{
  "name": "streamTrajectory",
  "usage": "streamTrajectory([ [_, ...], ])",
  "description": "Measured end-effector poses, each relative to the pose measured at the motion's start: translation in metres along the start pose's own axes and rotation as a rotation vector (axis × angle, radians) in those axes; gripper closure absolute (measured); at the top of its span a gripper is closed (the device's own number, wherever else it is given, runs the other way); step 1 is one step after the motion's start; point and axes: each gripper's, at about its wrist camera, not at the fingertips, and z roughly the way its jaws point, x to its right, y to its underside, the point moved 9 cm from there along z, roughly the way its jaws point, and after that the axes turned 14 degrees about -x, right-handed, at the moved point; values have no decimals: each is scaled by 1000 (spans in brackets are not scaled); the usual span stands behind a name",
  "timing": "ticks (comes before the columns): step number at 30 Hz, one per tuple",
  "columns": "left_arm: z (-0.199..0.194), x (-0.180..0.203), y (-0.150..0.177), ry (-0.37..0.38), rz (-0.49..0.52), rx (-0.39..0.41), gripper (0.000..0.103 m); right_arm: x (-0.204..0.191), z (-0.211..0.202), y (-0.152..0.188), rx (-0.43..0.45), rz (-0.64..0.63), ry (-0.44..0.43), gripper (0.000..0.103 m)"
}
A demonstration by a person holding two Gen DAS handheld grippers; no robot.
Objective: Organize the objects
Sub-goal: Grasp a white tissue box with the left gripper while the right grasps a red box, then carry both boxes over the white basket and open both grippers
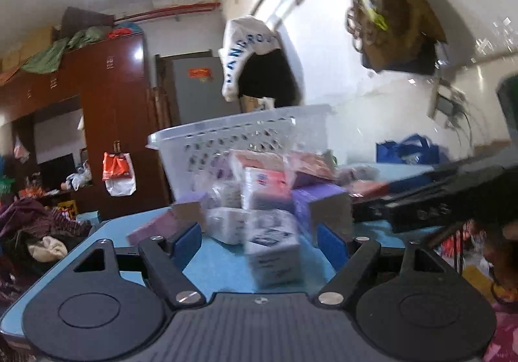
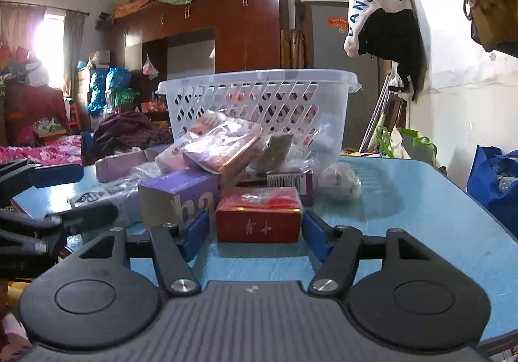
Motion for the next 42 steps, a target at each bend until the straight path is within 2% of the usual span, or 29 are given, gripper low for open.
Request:
streamTrajectory([
  [3,2,4,2,-2,22,-11,21,-1,1,2,-4,-2,1,37],
  [13,8,0,4,35,-14,-34,21,0,0,1,-5,-6,2,36],
  [15,9,-1,5,39,-19,-32,21,0,0,2,0,-5,-1,39],
  [16,9,-1,5,41,-23,-31,31,0,0,2,2,-7,0,40],
  [17,9,-2,6,44,-27,-33,60,0,0,2,2,-9,0,41],
  [18,10,-2,6,55,-29,-39,64,1,-1,1,1,-9,1,43],
  [26,-12,1,-3,70,-4,59,64,11,-19,-7,41,-18,21,43],
  [42,-12,-33,-15,27,-66,84,64,18,-31,-18,110,9,36,43],
])
